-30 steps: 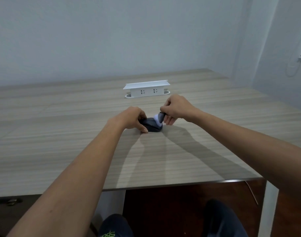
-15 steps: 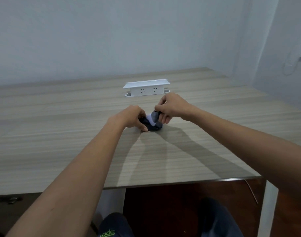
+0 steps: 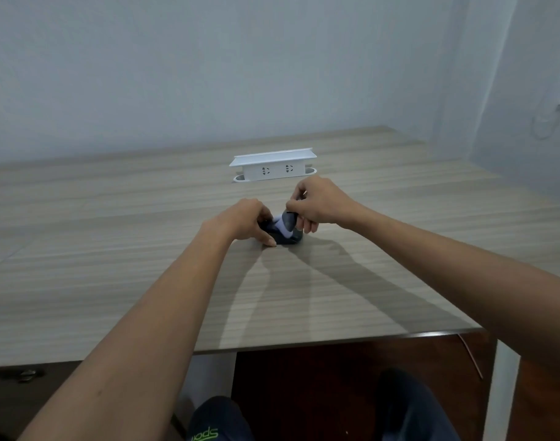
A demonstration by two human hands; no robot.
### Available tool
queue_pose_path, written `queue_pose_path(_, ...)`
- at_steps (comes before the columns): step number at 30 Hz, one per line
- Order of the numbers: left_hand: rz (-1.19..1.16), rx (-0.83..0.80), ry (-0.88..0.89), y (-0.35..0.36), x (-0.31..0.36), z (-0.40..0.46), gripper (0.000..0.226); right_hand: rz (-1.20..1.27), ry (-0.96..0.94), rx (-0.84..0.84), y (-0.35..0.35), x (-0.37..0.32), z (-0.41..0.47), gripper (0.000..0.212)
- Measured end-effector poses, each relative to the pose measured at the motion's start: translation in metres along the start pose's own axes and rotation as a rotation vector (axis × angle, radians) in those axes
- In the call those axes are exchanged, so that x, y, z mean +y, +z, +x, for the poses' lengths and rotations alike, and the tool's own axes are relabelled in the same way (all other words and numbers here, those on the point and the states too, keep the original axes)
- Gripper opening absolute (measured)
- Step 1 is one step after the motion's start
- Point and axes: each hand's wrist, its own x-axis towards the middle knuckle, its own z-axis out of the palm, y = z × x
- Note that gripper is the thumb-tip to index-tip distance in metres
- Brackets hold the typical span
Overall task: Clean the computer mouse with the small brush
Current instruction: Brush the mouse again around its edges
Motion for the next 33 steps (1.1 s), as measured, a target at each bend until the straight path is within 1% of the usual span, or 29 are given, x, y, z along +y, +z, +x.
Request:
queue_pose_path(3,-0.009,0.010,-0.004,0.001,0.001,-0.003,0.041,-0.003,0.004,0.003,-0.002,0.003,-0.001,0.027)
queue_pose_path(7,-0.026,0.018,-0.015,0.003,0.002,-0.007,0.050,-0.055,0.034,0.010,-0.015,0.017,-0.005,0.025)
queue_pose_path(10,-0.044,0.042,-0.034,0.006,0.004,-0.010,0.050,-0.023,0.030,0.087,-0.018,0.026,-0.006,0.019)
queue_pose_path(13,-0.008,0.097,-0.051,0.011,0.009,-0.015,0.053,0.011,0.002,0.163,-0.016,0.034,-0.004,0.014)
queue_pose_path(18,0.006,0.197,-0.125,0.020,0.009,-0.024,0.056,-0.049,-0.064,0.239,-0.016,0.048,0.000,0.015)
queue_pose_path(21,0.015,0.256,-0.180,0.025,0.009,-0.029,0.056,-0.145,-0.093,0.324,-0.017,0.063,0.002,0.017)
queue_pose_path(24,0.007,0.314,-0.226,0.030,0.012,-0.030,0.057,-0.169,-0.054,0.387,-0.016,0.078,0.003,0.016)
queue_pose_path(28,0.016,0.351,-0.252,0.035,0.014,-0.025,0.061,-0.157,-0.011,0.434,-0.011,0.093,0.001,0.016)
queue_pose_path(33,0.007,0.383,-0.268,0.042,0.015,-0.020,0.062,-0.193,0.033,0.416,0.000,0.100,0.003,0.018)
